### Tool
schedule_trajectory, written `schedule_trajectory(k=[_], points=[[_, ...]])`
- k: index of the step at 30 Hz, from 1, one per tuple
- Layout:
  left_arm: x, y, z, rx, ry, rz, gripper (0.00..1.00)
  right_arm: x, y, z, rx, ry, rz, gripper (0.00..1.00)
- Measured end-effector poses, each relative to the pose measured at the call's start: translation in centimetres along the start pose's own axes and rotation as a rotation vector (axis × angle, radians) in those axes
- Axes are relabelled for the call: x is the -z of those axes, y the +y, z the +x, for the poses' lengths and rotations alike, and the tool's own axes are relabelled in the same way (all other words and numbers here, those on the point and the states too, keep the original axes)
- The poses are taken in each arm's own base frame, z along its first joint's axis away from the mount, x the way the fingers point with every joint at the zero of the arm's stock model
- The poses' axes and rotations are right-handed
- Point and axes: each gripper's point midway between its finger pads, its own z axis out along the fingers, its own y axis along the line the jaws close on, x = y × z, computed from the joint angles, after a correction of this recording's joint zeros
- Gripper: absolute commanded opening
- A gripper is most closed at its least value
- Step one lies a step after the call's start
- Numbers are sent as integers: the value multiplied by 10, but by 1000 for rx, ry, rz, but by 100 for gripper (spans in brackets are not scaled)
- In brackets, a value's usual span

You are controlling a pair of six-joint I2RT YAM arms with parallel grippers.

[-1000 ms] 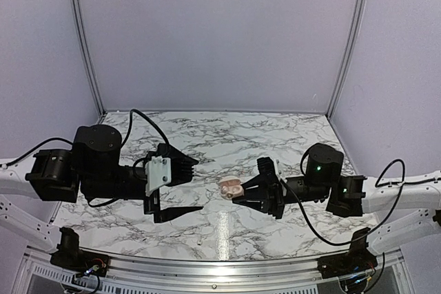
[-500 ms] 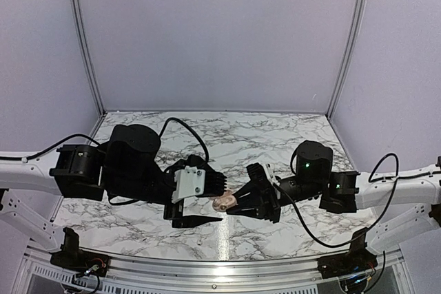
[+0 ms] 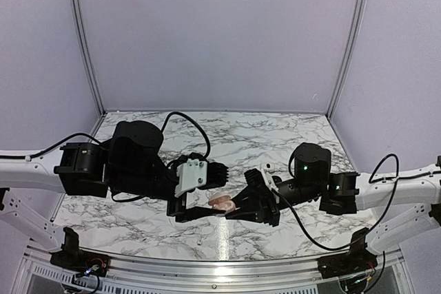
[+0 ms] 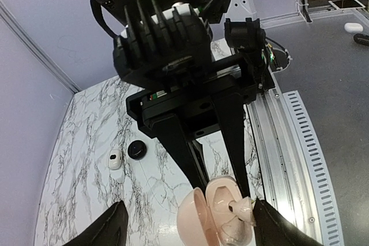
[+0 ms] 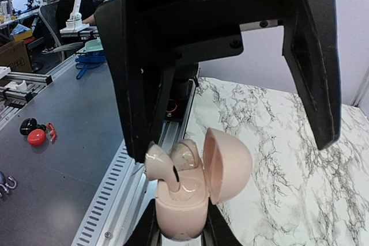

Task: Insert the wireless bluetooth earbuds into the charging case
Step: Adjust the right earbud in the right side groove of the charging case.

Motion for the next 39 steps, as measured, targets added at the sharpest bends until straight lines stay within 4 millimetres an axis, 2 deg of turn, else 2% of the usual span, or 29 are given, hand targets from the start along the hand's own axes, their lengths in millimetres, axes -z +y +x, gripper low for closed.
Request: schedule_trajectory(k=[21, 29, 39], points=[[-12, 7, 9, 135, 13, -5, 61, 1, -12, 4, 15, 25, 77, 0], [-19, 20, 2, 248, -32, -37, 61, 8, -21, 0, 45, 11, 171, 0], [-23, 39, -9, 397, -114, -96, 61, 17, -22, -10, 91, -31, 241, 0]])
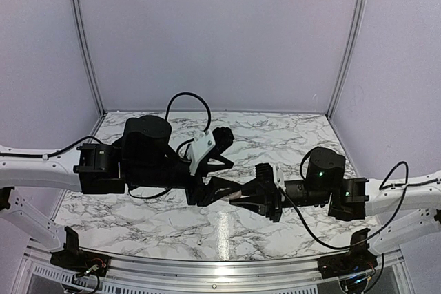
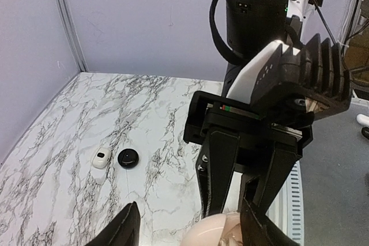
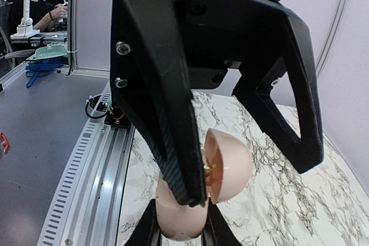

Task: Insert the wireless bluetooth earbuds into the charging case
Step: Adjust the right earbud in the right side groove of the charging case.

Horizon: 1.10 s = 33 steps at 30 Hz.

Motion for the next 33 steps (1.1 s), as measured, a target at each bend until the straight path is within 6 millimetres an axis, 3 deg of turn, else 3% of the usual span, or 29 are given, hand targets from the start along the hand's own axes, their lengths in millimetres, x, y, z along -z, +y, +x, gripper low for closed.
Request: schedule_trajectory(k=[16, 23, 33], points=[[0, -10, -4, -28, -23, 84, 84, -1, -2, -6, -55, -49, 21, 0], [6, -11, -15, -71, -33, 91, 92, -1, -2, -6, -97, -83, 11, 0], [40, 8, -40, -14, -95, 11, 82, 7, -2, -6, -123, -131, 8, 0]])
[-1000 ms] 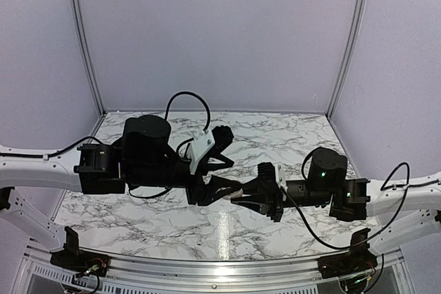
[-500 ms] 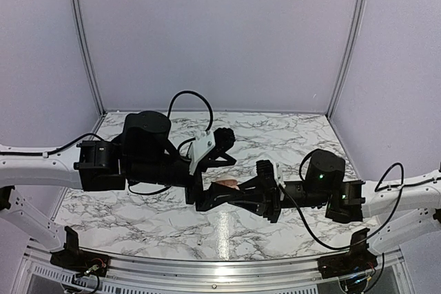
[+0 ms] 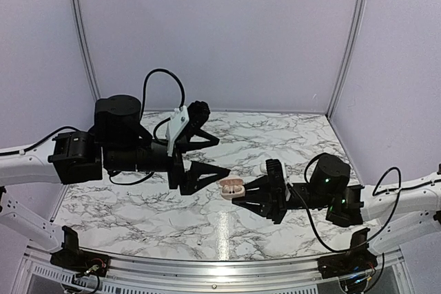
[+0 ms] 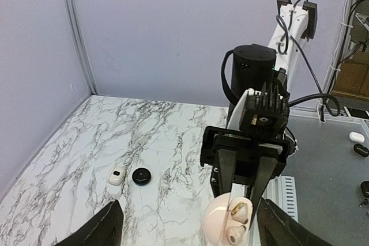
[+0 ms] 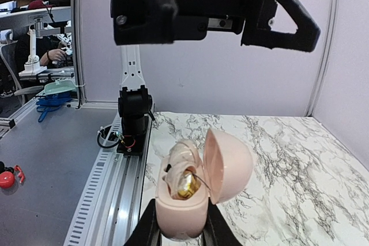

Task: Insert the wireless bluetooth earbuds into the charging case
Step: Adjust the right earbud in the right side groove of the charging case, then close the charging case with the earbuds at the corner of the board.

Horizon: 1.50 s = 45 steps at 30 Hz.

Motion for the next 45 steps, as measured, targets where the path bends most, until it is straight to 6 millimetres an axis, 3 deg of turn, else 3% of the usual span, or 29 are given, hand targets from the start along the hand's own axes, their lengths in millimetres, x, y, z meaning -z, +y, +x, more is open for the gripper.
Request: schedule_trajectory(k=[6, 10, 18, 23, 33, 45], points=[[8, 10, 2, 65, -6, -9, 85, 1, 0, -6, -4, -22, -4, 0], [6, -2, 20, 78, 29, 74, 89, 4, -5, -10, -17, -37, 7, 0], [-5, -30, 47, 42, 92, 225, 88, 5, -7, -11, -51, -39, 2, 0], [-8, -43, 51, -8, 103, 260, 85, 4, -8, -6, -78, -28, -16, 0], [-10, -49, 53, -127, 104, 220, 81, 5, -3, -10, -128, -54, -87, 0], [-8, -60, 63, -267, 147, 198, 80, 1, -3, 3, -167, -25, -123, 0]])
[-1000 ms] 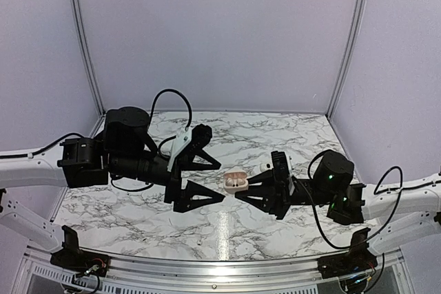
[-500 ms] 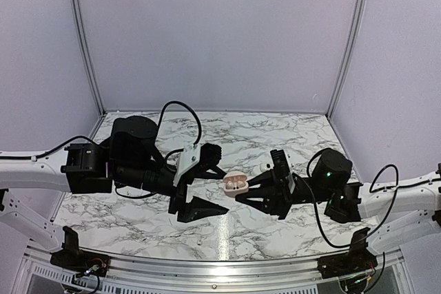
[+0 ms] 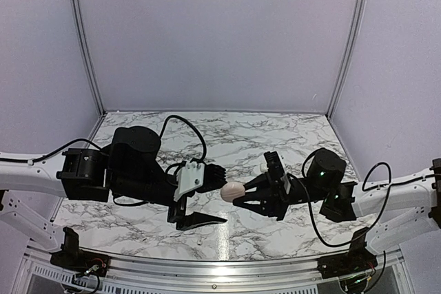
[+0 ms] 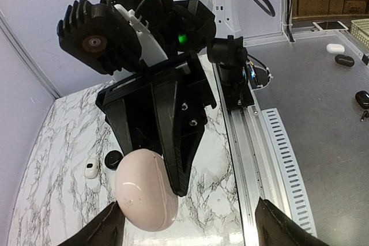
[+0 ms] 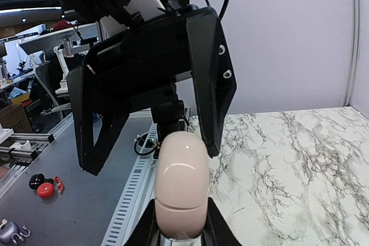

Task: Insert the wireless bluetooth earbuds into the charging case
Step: Close the charging case with the earbuds at the corner of the board, then place the charging case with the earbuds at the center of the board.

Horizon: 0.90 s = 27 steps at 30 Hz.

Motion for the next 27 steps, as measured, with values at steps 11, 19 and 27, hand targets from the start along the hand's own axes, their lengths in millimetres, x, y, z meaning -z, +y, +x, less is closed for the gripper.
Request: schedule_trajectory(k=[11, 19, 27], points=[[3, 16, 8, -90, 67, -136, 90, -4, -15, -2, -45, 10, 35, 0], [2, 36, 19, -201, 147, -253, 83, -7, -33, 13, -125, 57, 92, 0], [-11, 42, 34, -287, 220, -274, 69, -8, -32, 12, -156, 60, 85, 0]])
